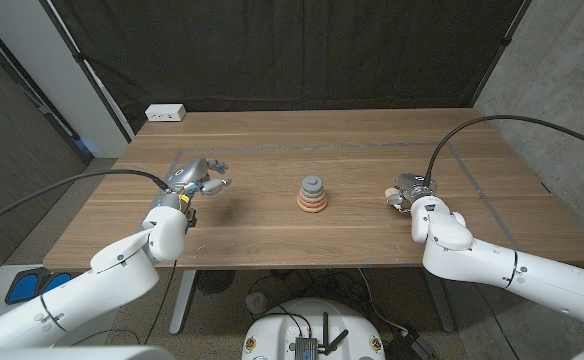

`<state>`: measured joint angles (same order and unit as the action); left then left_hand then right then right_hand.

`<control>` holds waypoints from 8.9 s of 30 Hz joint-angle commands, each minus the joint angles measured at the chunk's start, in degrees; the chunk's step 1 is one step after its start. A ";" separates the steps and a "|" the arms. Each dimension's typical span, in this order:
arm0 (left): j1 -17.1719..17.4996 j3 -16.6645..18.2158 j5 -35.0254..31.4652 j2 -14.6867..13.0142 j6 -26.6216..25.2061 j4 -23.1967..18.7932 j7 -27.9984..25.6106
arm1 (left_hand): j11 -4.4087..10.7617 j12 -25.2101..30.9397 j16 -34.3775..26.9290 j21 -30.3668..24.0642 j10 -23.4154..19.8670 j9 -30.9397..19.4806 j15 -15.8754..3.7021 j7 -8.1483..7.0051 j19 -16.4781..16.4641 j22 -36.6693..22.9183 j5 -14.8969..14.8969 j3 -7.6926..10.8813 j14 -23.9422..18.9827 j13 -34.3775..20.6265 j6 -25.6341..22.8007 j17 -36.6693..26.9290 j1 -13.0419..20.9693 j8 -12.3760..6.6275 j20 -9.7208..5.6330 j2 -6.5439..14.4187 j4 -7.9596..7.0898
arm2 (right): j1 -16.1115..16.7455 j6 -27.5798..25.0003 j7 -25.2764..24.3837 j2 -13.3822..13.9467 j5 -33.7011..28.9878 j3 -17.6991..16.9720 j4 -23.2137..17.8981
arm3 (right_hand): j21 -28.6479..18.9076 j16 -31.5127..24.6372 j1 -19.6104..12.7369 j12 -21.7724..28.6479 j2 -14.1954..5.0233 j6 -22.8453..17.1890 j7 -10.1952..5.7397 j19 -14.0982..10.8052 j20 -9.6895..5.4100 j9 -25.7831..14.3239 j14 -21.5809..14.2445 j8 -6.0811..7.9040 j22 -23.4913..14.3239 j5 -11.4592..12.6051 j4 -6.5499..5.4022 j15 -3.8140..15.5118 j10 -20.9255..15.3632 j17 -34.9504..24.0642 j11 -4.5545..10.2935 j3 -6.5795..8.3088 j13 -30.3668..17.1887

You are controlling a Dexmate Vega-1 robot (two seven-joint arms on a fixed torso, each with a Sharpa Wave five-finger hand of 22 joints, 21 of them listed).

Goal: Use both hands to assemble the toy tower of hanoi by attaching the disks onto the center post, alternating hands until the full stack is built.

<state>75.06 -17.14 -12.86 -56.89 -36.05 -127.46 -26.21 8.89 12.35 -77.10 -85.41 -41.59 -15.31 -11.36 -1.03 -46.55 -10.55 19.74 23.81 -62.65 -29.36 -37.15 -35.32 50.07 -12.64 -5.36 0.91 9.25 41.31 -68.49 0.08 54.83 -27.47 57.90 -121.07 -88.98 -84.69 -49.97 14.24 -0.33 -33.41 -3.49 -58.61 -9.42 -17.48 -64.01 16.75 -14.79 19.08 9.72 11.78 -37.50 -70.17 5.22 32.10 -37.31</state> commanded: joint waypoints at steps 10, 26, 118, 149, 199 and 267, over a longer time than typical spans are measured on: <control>-0.04 0.01 -0.15 0.34 0.24 0.13 -0.58 | 0.11 0.21 0.24 0.09 -0.71 -0.35 -1.25 -0.21 -0.64 -0.07 0.24 0.82 -0.33 -0.09 -0.56 -0.39 -0.76 0.13 -6.52 0.04 0.16 | -1.02 -2.05 -0.27 2.02 -0.18 0.03 -3.70 | -0.02 -1.27 -1.62 -0.01 -1.19 -1.72 0.01 -1.46 -3.20 -0.05 -1.69 0.62 -0.38 0.55 -0.26 0.74 -2.80 -0.28 1.55 0.73 -0.41; 0.36 0.27 0.04 0.26 0.15 -0.07 -0.59 | 0.12 0.20 0.22 0.09 -0.83 -0.41 -1.26 -0.38 -0.70 -0.07 0.26 1.05 -0.41 -0.19 -0.75 -0.49 -0.92 0.15 -6.51 -0.05 0.19 | -3.39 -5.41 1.55 4.19 -2.08 2.33 -8.95 | 0.40 -1.69 -1.54 -0.30 -1.60 -2.35 0.40 -1.99 -3.21 0.12 -2.28 0.84 -0.32 0.73 -0.47 0.72 -3.60 -0.19 1.16 0.93 -0.60; 0.85 -1.05 -6.86 1.38 1.30 -0.16 -2.12 | 0.52 -0.31 -0.01 -0.57 -1.14 -0.91 -1.24 -0.79 -0.88 -0.20 0.19 3.11 -0.75 -0.49 -1.25 -1.13 -1.28 0.49 -6.61 -0.94 0.37 | 10.42 31.57 12.09 4.06 -12.86 -18.71 -15.95 | 1.09 -2.87 -1.09 -1.54 -1.41 -3.35 -0.72 -3.44 -3.23 1.02 -3.33 1.00 -0.84 1.44 -0.36 0.74 -7.00 -0.23 2.75 1.67 -2.43; 1.49 -0.70 -8.76 0.01 2.70 0.83 -1.52 | 0.62 -0.41 -0.07 -0.75 -0.80 -1.00 -1.24 -0.95 -0.69 -0.24 0.10 3.35 -0.85 -0.50 -0.87 -1.24 -1.45 0.59 -6.59 -1.10 0.31 | 7.25 41.59 19.67 -5.55 -19.80 -18.55 -11.13 | 1.20 -3.01 -0.70 -1.95 -1.20 -3.13 -0.95 -3.64 -3.23 1.29 -3.56 0.74 -1.11 1.50 -0.38 0.73 -7.47 -0.28 2.86 1.80 -2.71; -0.19 -0.37 -7.71 1.29 2.69 2.37 -0.54 | 0.58 -0.23 -0.72 -1.42 -1.68 -1.12 -1.24 -0.93 -2.28 -0.10 -0.01 4.62 -2.60 -0.42 -1.69 -1.77 -0.95 0.45 -6.71 -0.79 0.59 | 0.01 41.35 30.31 -14.55 -24.34 -12.67 -2.73 | 1.67 -2.80 -0.33 -2.34 -1.71 -3.01 -0.47 -3.16 -3.24 1.63 -2.94 0.27 -1.02 1.68 -0.41 0.73 -7.63 -0.23 2.42 2.42 -3.05; 0.93 -0.16 -7.06 1.04 1.86 1.82 -2.06 | 0.73 -0.22 -0.03 -1.07 -2.16 -1.25 -1.25 -0.97 -2.69 -0.09 -0.22 5.85 -3.07 -0.50 -2.21 -2.18 -1.07 0.39 -6.71 -1.21 0.44 | 0.14 40.27 33.00 -13.84 -26.31 -10.68 -2.32 | 2.57 0.10 1.98 -3.99 0.59 3.56 1.59 -0.93 -3.20 -0.55 1.28 -1.67 0.49 2.13 -0.43 0.76 2.45 0.56 -0.52 2.23 -1.49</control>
<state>74.91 -18.04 -19.93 -55.65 -33.84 -125.00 -27.66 9.62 11.99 -77.10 -86.33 -43.30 -16.36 -12.49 -2.07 -48.76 -10.55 19.73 29.18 -65.00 -29.60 -38.80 -37.31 48.64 -12.20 -6.13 0.08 9.57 41.32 -28.66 32.14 40.71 -52.89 47.40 -122.95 -86.57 -84.99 -49.09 10.30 -1.14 -31.04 -2.42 -59.88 -9.92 -17.79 -63.26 15.50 -14.35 21.02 9.55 11.90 -36.09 -69.49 5.31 34.32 -38.93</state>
